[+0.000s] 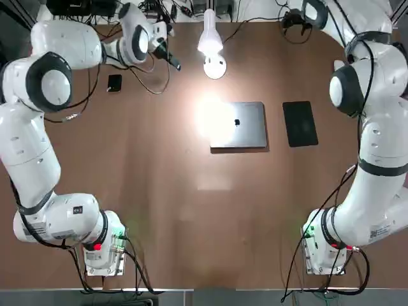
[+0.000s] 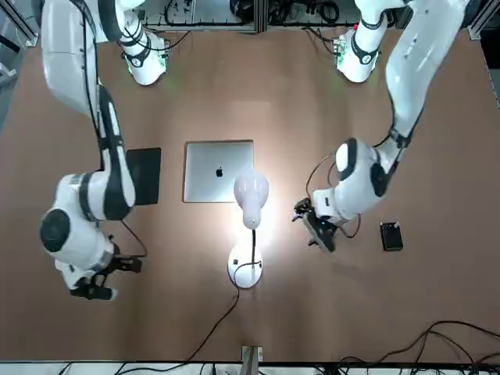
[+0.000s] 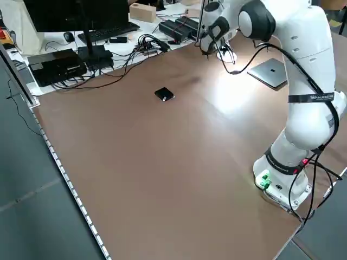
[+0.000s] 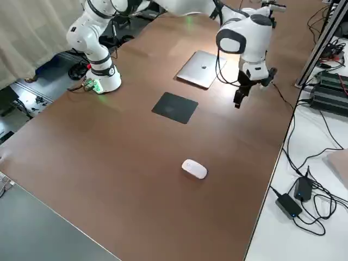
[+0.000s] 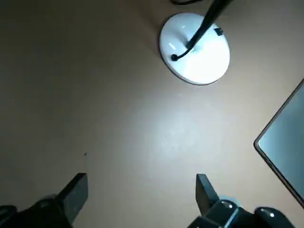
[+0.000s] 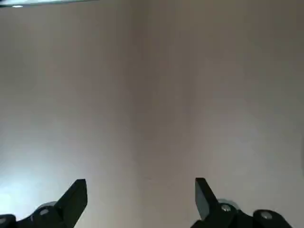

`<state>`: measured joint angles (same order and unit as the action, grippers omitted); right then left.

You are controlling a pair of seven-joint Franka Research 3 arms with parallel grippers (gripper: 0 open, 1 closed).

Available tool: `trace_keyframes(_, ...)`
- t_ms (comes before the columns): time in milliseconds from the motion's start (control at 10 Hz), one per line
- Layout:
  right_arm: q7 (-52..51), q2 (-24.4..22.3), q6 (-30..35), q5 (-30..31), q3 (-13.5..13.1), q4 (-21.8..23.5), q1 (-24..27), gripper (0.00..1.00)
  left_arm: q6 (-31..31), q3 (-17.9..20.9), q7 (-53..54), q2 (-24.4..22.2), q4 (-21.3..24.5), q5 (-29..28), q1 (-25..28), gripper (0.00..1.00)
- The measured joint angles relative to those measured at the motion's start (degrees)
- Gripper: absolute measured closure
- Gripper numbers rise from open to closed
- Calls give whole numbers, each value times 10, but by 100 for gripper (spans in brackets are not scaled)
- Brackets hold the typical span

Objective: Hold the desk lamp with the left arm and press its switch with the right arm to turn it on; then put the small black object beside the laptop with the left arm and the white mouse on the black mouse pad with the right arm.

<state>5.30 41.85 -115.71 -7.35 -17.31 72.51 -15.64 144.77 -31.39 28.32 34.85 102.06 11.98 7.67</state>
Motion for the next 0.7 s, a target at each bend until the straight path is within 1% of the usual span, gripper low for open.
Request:
trace_keyframes(100,-38,-15,2,0,-30,27,7,0,-49,7,-40,-21,-5,-1,12,0)
trace_keyframes(200,-78,-27,0,0,-44,56,27,0,-92,27,-93,-37,-15,-9,12,0)
trace_keyframes(300,-114,-38,-12,-1,-48,86,56,0,-125,47,-150,-50,-22,-43,13,0)
trace_keyframes(400,-149,-48,-53,-1,-49,126,83,0,-147,60,-198,-64,-26,-84,17,0)
trace_keyframes(500,-187,-58,-127,-1,-49,181,107,0,-168,65,-218,-80,-26,-106,33,0)
trace_keyframes(600,-229,-65,-202,-1,-49,237,130,0,-195,66,-220,-94,-26,-110,58,0)
trace_keyframes(700,-264,-68,-246,-3,-46,274,151,0,-214,66,-220,-101,-25,-110,84,1)
